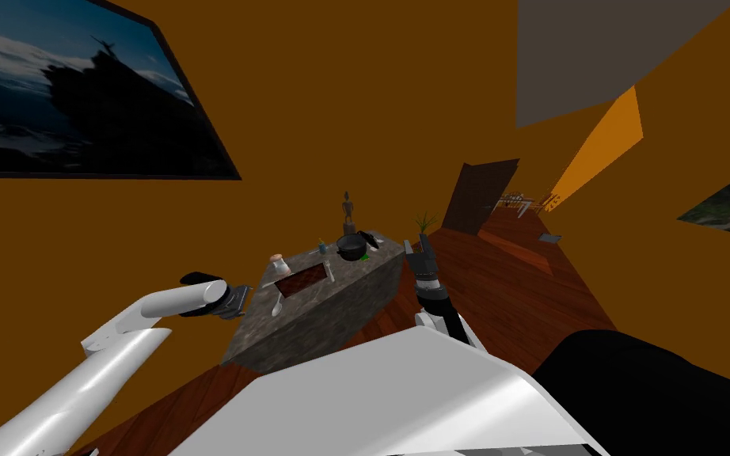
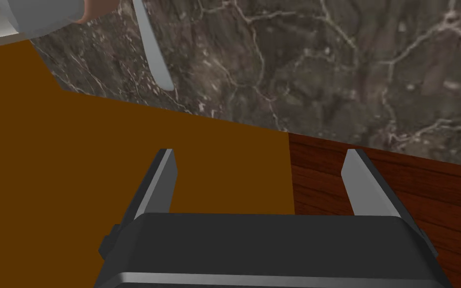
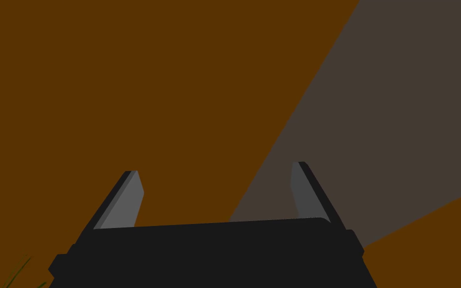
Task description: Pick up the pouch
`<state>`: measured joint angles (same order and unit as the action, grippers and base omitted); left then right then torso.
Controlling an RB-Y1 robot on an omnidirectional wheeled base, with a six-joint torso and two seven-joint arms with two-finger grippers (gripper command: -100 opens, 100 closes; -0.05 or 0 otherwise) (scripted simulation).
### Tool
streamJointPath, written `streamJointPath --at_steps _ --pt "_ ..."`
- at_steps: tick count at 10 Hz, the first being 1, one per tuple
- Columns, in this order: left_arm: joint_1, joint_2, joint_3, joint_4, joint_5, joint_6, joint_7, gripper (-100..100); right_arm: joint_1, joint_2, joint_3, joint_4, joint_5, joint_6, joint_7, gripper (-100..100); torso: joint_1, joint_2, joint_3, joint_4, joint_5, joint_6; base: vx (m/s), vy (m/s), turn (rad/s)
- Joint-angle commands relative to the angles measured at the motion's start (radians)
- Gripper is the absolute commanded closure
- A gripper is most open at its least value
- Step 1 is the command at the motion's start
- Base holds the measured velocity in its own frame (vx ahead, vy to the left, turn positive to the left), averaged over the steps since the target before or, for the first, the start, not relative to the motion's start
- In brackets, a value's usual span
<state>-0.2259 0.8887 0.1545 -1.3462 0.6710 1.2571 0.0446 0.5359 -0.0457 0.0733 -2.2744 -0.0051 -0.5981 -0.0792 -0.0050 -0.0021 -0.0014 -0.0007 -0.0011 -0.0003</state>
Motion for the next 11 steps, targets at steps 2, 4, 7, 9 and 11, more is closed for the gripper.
streamJointPath --at_steps 2,4,7,9,11 --pt "-0.025 0.027 0.003 0.039 0.003 0.080 0.000 -100 0.000 0.000 0.000 0.000 0.000 0.000 0.000 0 -0.003 -0.001 -0.001 0.000 0.000 0.001 0.070 -0.115 -0.074" --pt "-0.051 0.052 0.006 0.078 0.005 0.138 -0.003 -100 0.000 0.000 0.000 0.000 0.000 0.000 0.000 0 -0.005 -0.002 -0.001 0.000 -0.001 0.001 0.081 -0.136 -0.060" --pt "-0.075 0.076 0.009 0.115 0.007 0.217 -0.006 -100 0.000 0.000 0.000 0.000 0.000 0.000 0.000 0 -0.002 -0.001 0.000 0.000 0.000 0.000 0.051 -0.093 -0.037" --pt "-0.097 0.098 0.011 0.149 0.007 0.273 -0.009 -100 0.000 0.000 0.000 0.000 0.000 0.000 0.000 0 -0.006 -0.001 -0.001 0.000 -0.001 0.001 0.077 -0.146 -0.056" --pt "-0.118 0.118 0.014 0.181 0.008 0.322 -0.012 -100 0.000 0.000 0.000 0.000 0.000 0.000 0.000 0 0.000 0.000 0.000 0.000 0.000 0.000 0.053 -0.082 -0.030"
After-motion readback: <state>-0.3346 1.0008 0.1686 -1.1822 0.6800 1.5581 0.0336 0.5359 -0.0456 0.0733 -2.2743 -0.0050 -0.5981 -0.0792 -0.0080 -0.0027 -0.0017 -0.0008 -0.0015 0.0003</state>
